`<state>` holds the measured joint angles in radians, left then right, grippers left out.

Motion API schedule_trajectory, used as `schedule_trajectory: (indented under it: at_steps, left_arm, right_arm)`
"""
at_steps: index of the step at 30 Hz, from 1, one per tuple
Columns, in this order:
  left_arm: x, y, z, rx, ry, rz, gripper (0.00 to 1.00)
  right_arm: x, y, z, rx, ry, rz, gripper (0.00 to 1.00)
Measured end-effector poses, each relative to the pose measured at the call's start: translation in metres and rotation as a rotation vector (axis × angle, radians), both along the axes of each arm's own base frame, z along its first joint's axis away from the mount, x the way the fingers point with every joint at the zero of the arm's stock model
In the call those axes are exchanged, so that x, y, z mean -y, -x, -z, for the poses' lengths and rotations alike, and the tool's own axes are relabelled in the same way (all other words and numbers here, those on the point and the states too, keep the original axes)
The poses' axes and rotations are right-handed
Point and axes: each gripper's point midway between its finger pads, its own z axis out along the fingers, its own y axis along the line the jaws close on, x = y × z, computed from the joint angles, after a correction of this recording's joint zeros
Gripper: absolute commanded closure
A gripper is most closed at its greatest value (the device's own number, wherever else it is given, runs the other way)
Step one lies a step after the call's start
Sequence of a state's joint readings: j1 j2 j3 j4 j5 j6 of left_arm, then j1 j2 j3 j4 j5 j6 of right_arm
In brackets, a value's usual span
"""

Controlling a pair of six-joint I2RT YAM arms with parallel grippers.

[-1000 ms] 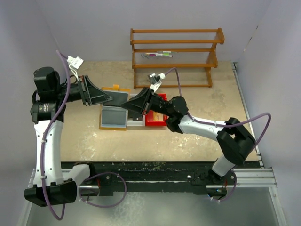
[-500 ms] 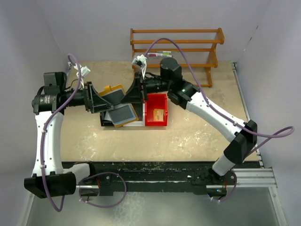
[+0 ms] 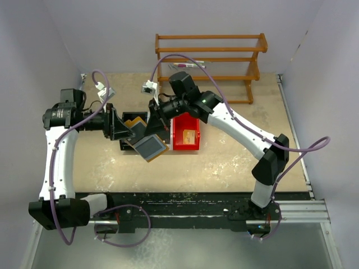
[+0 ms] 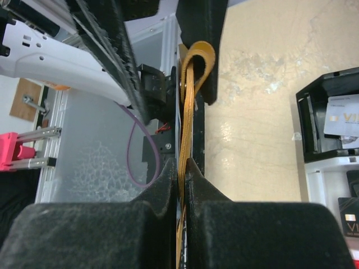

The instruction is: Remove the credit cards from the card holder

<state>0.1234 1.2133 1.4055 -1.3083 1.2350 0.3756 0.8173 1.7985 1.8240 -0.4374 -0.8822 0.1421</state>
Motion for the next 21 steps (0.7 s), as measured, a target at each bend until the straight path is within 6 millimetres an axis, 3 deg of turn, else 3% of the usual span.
schedule_trajectory:
  at_steps: [3, 8, 10, 15, 18, 21]
  left_arm:
    - [0.001, 0.002, 0.009, 0.003, -0.024, 0.002, 0.55]
    - [0.002, 0.001, 0.013, 0.014, -0.047, 0.005, 0.76]
    - [0.003, 0.002, 0.012, 0.008, -0.038, 0.011, 0.85]
    - [0.009, 0.006, 0.006, -0.042, 0.014, 0.027, 0.97]
    - [0.012, 0.003, 0.003, -0.097, 0.039, 0.014, 1.00]
    - [0.012, -0.005, -0.005, -0.132, 0.057, -0.025, 1.00]
  right_arm:
    - [-0.002, 0.007, 0.000, -0.008, 0.015, -0.017, 1.00]
    - [-0.001, 0.011, -0.001, -0.010, 0.030, -0.027, 1.00]
    - [0.001, 0.011, -0.001, -0.007, 0.035, -0.028, 0.85]
    - [0.001, 0.004, -0.004, -0.004, 0.030, 0.001, 0.51]
    - [0.001, -0.017, -0.015, -0.006, -0.015, 0.097, 0.42]
    - [0.027, -0.048, -0.026, -0.047, -0.066, 0.294, 0.32]
